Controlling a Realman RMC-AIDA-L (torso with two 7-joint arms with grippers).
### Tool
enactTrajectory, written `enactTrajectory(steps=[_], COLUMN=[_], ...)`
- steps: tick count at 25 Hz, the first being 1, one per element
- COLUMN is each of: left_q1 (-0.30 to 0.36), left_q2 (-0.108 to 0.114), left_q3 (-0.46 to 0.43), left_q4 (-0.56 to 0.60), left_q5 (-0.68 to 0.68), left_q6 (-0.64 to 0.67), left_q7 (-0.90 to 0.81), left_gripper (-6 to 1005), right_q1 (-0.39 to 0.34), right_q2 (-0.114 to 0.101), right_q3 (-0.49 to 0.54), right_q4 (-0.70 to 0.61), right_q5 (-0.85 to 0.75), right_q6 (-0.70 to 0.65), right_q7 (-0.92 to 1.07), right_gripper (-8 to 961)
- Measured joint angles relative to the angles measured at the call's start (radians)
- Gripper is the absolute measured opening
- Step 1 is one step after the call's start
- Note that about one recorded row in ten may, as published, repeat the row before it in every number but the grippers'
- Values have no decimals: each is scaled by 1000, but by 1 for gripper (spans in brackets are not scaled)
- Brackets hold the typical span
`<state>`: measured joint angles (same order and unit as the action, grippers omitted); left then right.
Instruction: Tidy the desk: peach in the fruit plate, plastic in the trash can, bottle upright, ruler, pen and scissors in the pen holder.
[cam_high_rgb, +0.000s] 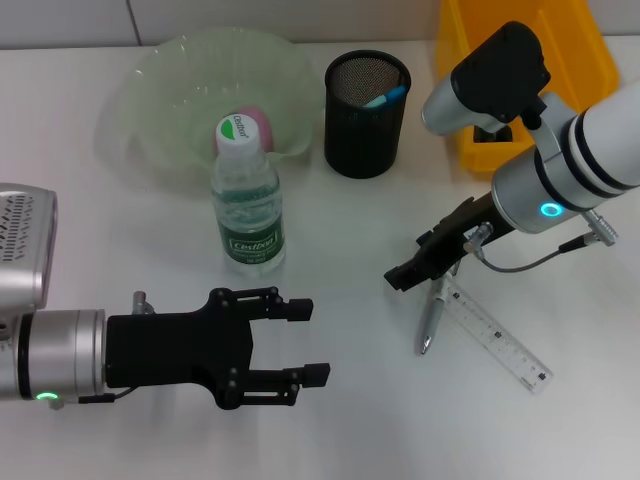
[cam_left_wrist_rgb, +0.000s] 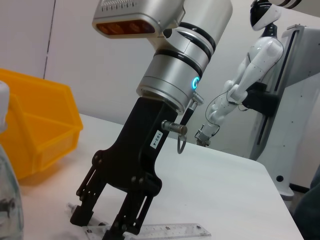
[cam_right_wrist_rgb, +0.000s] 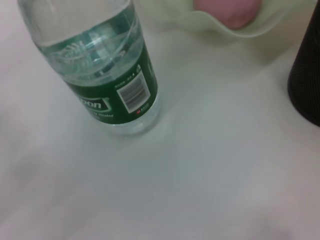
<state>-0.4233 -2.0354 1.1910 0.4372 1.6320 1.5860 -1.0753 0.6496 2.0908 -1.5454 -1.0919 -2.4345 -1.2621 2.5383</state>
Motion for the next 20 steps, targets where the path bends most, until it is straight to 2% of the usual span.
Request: enactTrajectory(steps=[15,20], left_q1=[0,2], left_q2=[-3,-3], left_q3=[1,0], left_q4=[1,-1], left_q5=[2,2], left_q6=[0,0], left_q7=[-2,-1], left_gripper=[740,740], right_q1=[7,3], right_q2=[0,0], right_q3=[-25,-36], right_q4=[26,23], right_q5=[0,0], right_q6=[25,30], right_q7=[12,12], right_gripper=[687,461])
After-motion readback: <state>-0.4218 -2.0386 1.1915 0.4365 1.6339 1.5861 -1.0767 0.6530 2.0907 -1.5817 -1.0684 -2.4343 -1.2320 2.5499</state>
